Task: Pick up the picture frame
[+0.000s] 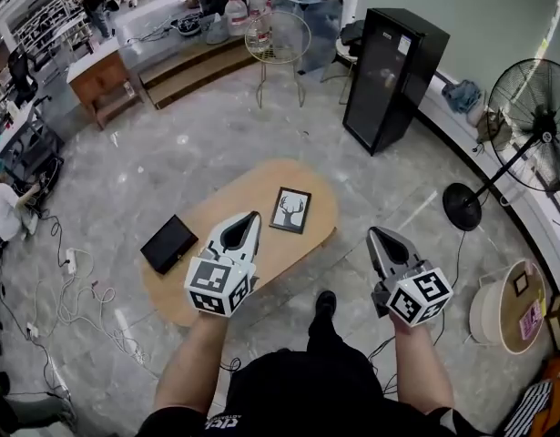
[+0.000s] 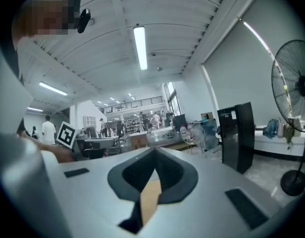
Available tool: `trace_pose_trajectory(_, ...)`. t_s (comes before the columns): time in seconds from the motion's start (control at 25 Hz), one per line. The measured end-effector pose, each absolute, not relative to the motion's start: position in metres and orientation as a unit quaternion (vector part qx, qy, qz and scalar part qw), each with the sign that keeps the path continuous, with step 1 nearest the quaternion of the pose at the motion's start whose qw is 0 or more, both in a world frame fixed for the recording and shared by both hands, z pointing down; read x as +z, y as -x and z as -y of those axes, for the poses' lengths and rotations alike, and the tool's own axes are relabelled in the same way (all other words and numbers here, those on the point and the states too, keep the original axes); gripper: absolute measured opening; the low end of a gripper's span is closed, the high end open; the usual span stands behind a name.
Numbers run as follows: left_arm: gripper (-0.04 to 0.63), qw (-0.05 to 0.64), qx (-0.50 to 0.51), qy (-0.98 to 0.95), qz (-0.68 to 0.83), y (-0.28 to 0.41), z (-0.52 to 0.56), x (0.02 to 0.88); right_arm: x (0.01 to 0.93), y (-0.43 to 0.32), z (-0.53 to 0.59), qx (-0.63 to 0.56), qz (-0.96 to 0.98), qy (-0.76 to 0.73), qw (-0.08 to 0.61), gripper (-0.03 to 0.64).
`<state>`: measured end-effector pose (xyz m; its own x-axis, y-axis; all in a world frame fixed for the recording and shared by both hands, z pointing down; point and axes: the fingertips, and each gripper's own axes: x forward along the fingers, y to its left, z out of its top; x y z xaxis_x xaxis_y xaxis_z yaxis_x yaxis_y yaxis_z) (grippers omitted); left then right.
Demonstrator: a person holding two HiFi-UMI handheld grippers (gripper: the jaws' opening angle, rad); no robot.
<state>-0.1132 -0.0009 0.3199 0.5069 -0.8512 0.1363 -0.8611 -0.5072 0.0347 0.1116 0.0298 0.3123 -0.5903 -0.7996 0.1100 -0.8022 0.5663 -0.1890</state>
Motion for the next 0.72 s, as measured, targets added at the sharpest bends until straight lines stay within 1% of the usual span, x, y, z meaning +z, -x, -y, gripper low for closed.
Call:
trace_pose_trajectory(0.32,0.008,0.062,0.083,-0.848,0.52,0.065,0.11,0.335,0.336,-0.16,0.091,0.14,0.895,-0.423,0.015,0.006)
trace_pose_trajectory(0.48,0.008,0.071,0.09,-0.84,0.53,0.044,0.147,0.338,0.338,-0.18,0.137,0.151,0.902,-0.405,0.015,0.006)
trace_pose_trajectory(0.72,0.008,0.079,0.107,-0.836,0.533,0.039,0.174,0.349,0.344,-0.176,0.171,0.162,0.909,-0.384,0.021,0.006)
